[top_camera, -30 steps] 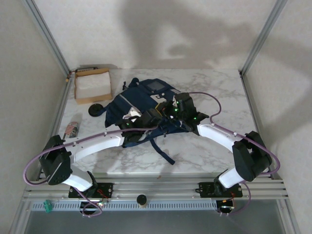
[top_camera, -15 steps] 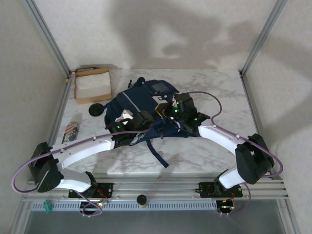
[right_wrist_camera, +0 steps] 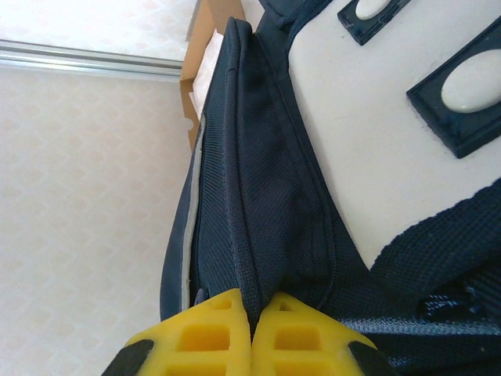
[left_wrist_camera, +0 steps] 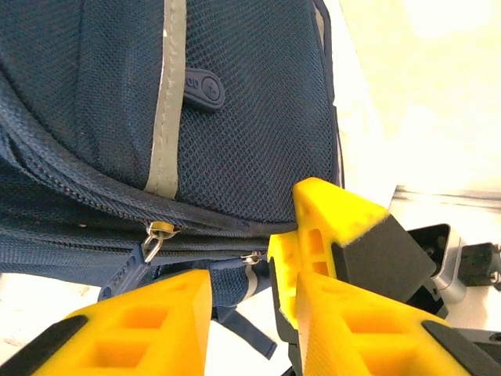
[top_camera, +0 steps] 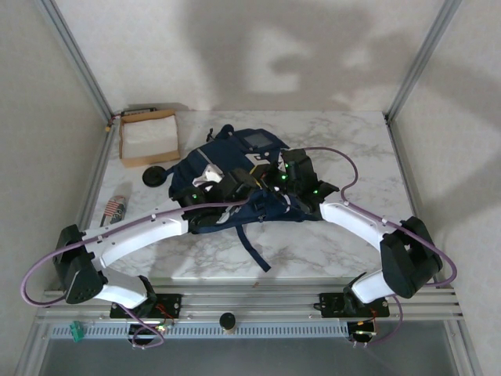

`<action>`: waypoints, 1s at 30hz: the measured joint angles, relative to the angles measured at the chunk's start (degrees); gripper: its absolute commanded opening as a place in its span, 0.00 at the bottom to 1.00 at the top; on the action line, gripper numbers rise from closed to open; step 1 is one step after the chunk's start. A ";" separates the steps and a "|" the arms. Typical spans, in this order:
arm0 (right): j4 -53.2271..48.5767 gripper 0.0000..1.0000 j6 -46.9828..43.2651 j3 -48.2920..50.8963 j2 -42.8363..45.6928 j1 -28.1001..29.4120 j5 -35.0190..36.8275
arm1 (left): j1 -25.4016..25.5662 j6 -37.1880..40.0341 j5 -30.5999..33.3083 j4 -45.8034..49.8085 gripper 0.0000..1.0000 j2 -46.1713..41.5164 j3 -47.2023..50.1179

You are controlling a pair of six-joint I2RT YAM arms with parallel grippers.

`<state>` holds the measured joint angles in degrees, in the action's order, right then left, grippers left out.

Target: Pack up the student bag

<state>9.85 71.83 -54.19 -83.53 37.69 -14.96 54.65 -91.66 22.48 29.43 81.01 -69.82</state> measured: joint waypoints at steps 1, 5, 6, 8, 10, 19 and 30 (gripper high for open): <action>0.00 0.00 -0.02 0.00 0.00 0.00 0.00 | 0.17 0.37 0.42 1.01 0.32 0.00 -0.02; -0.02 0.00 -0.07 0.00 0.00 0.00 0.00 | 0.94 2.84 1.55 4.48 0.34 0.00 -0.02; -0.02 0.00 -0.09 0.00 0.00 0.00 0.00 | 1.05 3.58 1.57 5.29 0.34 0.07 -0.04; 0.00 0.00 -0.09 0.00 0.00 0.00 0.00 | 1.20 5.14 1.62 7.34 0.37 0.46 -0.39; 0.02 0.00 -0.09 0.00 0.00 0.00 0.00 | 1.44 6.64 1.66 8.59 0.38 1.38 -0.98; 0.02 0.00 -0.20 0.00 0.00 0.00 0.02 | 0.17 12.07 1.31 9.57 0.39 4.98 -1.03; 0.22 0.00 -0.22 0.02 0.02 0.00 0.94 | -1.46 17.18 0.26 9.60 0.31 10.19 -4.24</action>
<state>10.07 71.61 -54.17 -83.50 37.69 -14.02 53.19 -74.48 22.74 39.03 91.20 -74.06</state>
